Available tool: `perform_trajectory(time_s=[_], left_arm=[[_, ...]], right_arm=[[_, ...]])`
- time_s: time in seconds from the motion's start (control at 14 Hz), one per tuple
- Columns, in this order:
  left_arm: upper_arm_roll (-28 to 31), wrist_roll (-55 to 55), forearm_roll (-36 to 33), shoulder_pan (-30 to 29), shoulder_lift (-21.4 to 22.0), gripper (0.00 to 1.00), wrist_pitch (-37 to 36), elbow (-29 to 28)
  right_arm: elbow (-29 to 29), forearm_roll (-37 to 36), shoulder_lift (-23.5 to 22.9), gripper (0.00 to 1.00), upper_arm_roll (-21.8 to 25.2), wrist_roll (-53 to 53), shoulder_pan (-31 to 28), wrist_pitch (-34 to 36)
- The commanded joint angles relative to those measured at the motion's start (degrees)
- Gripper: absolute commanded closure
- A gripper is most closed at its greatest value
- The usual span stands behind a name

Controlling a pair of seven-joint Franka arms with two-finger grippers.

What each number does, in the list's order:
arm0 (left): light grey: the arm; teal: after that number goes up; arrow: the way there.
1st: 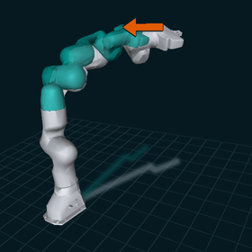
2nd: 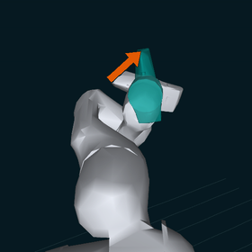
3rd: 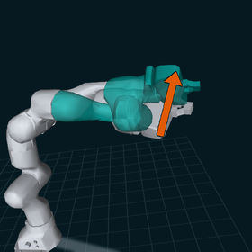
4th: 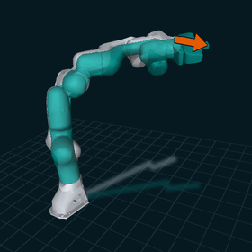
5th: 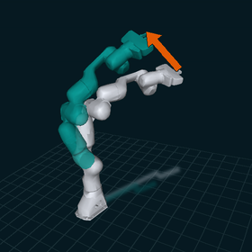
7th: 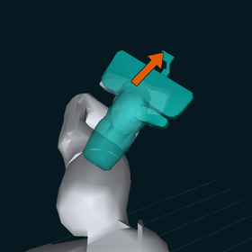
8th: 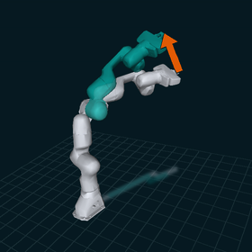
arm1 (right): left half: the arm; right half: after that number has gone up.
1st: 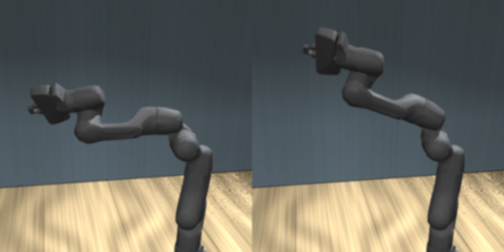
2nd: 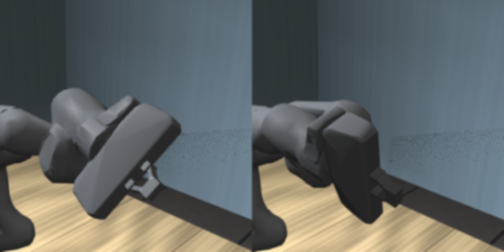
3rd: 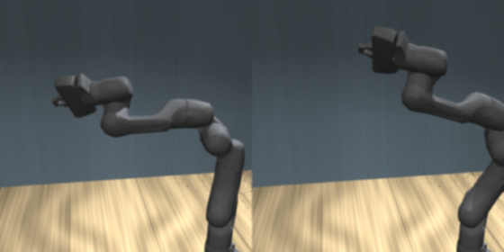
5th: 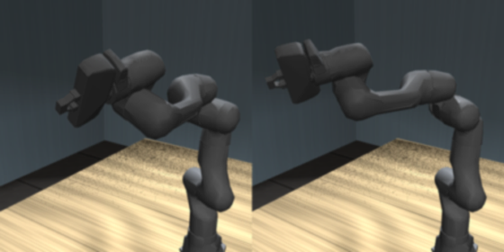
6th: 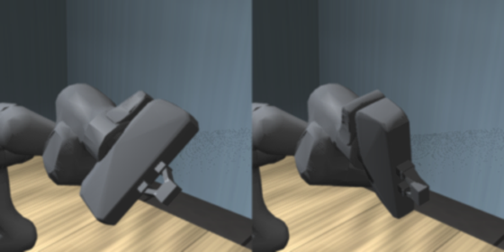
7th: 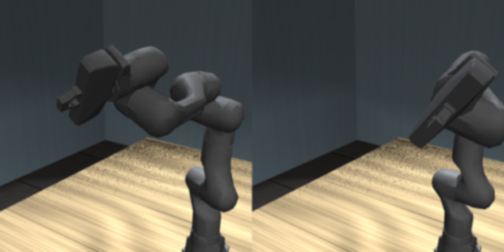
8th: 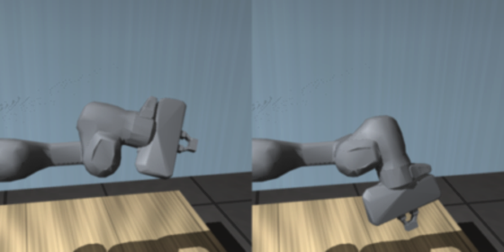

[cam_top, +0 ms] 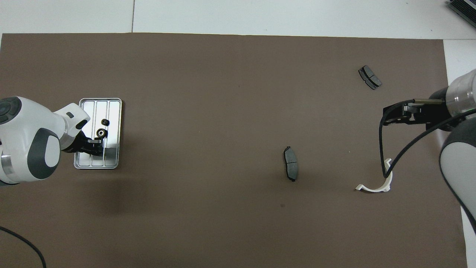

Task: Place bearing gear from tray to pile
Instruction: 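Grasp a black bearing gear from the tray with the left gripper, then carry the gear to the table center and set it down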

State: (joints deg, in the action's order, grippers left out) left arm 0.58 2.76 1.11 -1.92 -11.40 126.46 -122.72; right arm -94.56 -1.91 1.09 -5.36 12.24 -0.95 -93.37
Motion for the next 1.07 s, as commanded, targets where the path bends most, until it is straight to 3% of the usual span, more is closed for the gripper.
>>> perform_trajectory(time_s=[0.0, 0.21, 0.43, 0.72, 1.0], left_arm=[[0.21, 0.23, -0.94, 0.25, 0.51, 0.83, 1.07, 1.06], [-0.40, -2.57, 1.43, 2.17, 0.94, 0.85, -3.56, 7.91], [-0.49, -18.08, 1.79, 10.32, 1.91, 0.85, -12.01, 12.67], [-0.67, -38.67, 1.79, 23.16, 2.61, 0.85, -11.15, 12.24], [-0.67, -49.06, 1.79, 31.96, -0.62, 0.81, -3.17, 11.54]], right_arm=[[-0.80, 1.39, 1.02, 0.00, -0.09, -1.34, -0.98, 0.56], [-0.80, 1.39, 1.02, 0.00, -0.18, -1.26, -0.63, 0.74], [-0.80, 1.39, 1.02, 0.00, -0.18, -1.08, -0.28, 0.56], [-0.80, 1.39, 1.02, 0.00, -0.71, -0.91, -0.01, 0.12], [-0.80, 1.39, 1.02, 0.00, -0.71, -0.73, -0.01, -0.14]])
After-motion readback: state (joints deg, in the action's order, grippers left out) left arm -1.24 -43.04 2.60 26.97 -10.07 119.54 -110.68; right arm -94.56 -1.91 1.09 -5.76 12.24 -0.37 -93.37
